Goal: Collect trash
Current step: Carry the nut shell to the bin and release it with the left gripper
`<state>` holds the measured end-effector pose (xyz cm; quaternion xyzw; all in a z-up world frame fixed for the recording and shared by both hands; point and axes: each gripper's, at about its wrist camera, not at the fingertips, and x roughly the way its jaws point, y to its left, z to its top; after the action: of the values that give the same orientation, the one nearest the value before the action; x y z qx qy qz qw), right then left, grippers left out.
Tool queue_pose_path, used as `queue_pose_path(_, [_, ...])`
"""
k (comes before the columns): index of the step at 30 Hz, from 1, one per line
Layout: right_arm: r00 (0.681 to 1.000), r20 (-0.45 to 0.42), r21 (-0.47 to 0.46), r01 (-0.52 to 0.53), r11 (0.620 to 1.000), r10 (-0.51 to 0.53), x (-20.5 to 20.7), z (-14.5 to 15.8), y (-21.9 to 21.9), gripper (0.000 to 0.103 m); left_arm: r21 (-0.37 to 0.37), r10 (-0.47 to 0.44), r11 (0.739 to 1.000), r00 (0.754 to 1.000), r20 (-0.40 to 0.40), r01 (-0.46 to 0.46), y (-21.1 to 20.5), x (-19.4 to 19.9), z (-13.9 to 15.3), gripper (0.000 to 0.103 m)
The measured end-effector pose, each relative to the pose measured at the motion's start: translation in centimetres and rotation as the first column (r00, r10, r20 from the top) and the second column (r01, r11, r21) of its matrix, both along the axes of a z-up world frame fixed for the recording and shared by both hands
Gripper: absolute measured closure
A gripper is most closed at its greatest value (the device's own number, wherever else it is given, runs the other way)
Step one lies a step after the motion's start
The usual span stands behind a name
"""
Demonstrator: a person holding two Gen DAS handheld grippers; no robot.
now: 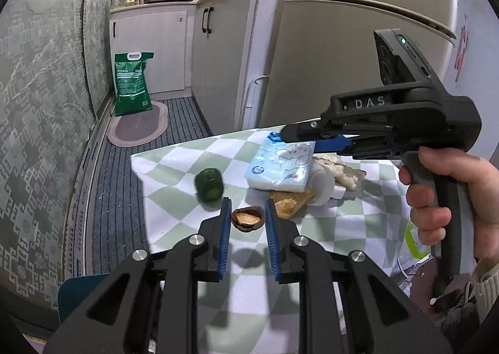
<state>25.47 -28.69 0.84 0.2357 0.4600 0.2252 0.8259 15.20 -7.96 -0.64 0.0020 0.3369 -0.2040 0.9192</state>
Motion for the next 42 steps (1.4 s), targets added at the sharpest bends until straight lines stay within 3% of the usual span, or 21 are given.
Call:
queue_pose_path(1, [1.0,0.003,-0.006,0.003,1.0,-0.003,0.1,-0.1,0.0,0.082,-0.006,0.004,1.0,1.0,0.0,-0.004,0.4,0.0,0.1,0.08])
queue_pose_path(3, [1.0,0.008,-0.011,0.011,1.0,-0.011,0.2,-0.1,-0.1,0.087,-0.023,0.013,1.0,1.0,0.006,-0.013,1.2,-0.1,0.3,0.08])
queue_pose_path(7, [0.999,0.033,-0.023,0.004,1.0,-0.004,0.1,0.7,0.3,0.09,-0.054,0.026,0.998,0.999,0.025,-0.024,2.5,-0.7,1.0,0.08])
queue_pose_path(14, [0.989,0.143,-0.096,-0.01,0.995,0.023,-1.1,4.0,2.2,0.091,-0.101,0.065,0.993,0.996,0.068,-0.058,5.2,-1.6,2.4,0.08])
queue_pose_path(20, [0.955,0.282,-0.218,-0.03,0.976,0.093,-3.3,7.8,5.3,0.091,-0.103,0.124,0.988,0.989,0.08,-0.116,8.2,-2.1,2.9,0.08])
queue_pose_path(26, [0.923,0.362,-0.269,-0.03,0.963,0.13,-5.4,9.8,8.0,0.091,-0.086,0.218,0.973,0.974,0.057,-0.213,12.4,-2.5,2.1,0.08])
queue_pose_path(30, [0.92,0.37,-0.223,-0.044,0.974,0.126,-6.8,9.5,10.4,0.091,-0.075,0.256,0.964,0.967,0.021,-0.253,14.9,-2.4,1.0,0.08])
queue_pose_path(35, [0.89,0.384,-0.322,-0.119,0.939,0.245,-8.3,8.5,15.7,0.092,-0.073,0.294,0.952,0.954,-0.054,-0.297,17.6,-2.5,-0.9,0.08])
queue_pose_path(42, [0.859,0.354,-0.418,-0.208,0.884,0.369,-9.7,6.4,20.8,0.092,0.011,0.309,0.951,0.946,-0.095,-0.31,19.3,-3.8,-4.0,0.08])
